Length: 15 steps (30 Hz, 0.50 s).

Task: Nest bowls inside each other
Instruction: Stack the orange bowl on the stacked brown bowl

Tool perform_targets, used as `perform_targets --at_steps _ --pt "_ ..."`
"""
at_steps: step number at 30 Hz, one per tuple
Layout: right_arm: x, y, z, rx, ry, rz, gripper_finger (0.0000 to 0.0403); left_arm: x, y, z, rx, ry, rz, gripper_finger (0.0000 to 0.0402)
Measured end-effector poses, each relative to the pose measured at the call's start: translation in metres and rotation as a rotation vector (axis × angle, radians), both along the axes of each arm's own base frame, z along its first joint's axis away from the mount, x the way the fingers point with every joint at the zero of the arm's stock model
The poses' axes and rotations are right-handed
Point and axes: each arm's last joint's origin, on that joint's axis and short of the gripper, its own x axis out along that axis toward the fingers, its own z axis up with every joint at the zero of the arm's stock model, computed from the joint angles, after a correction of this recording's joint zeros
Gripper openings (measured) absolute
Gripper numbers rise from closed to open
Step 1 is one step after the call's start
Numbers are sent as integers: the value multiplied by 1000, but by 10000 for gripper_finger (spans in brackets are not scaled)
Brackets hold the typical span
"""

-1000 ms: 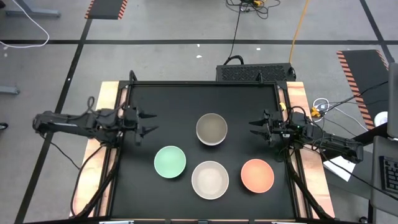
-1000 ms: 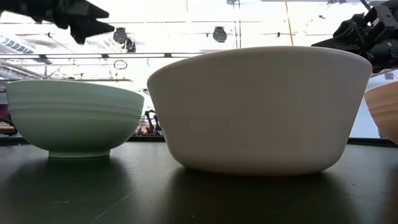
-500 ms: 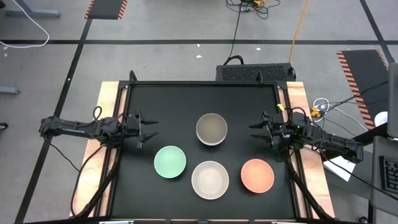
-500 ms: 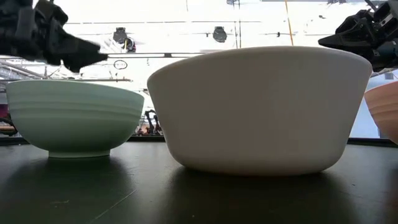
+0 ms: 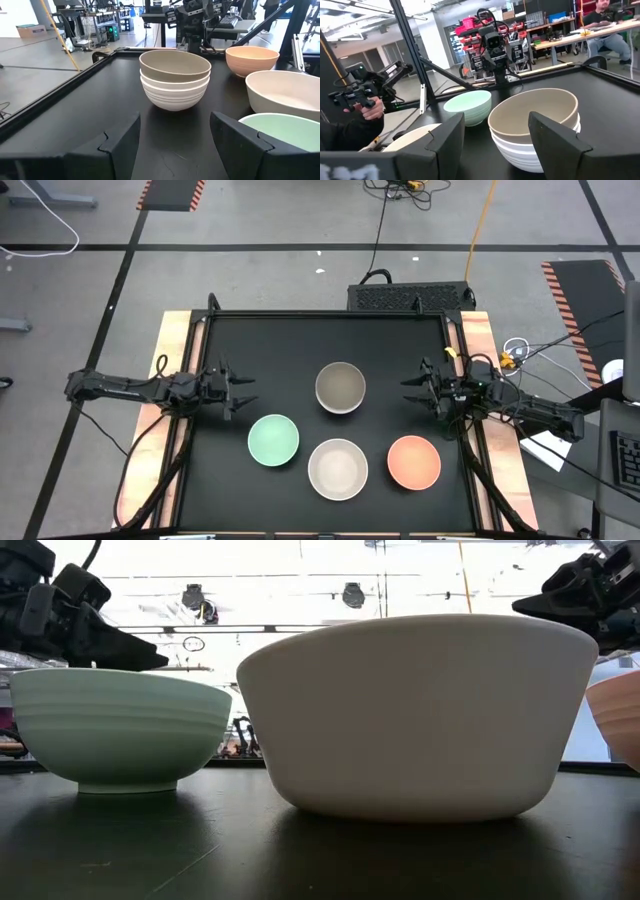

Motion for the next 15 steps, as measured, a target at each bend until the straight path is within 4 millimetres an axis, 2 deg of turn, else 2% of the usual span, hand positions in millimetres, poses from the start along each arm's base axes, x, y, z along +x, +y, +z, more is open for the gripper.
perform_targets --at_steps 5,8,15 --pt "0 1 5 59 -8 34 212 0 0 0 -5 0 1 241" --pt "-4 3 27 36 -35 48 212 0 0 0 -12 0 1 241" --pt "-4 7 62 31 58 105 233 0 0 -1 -21 11 -3 241"
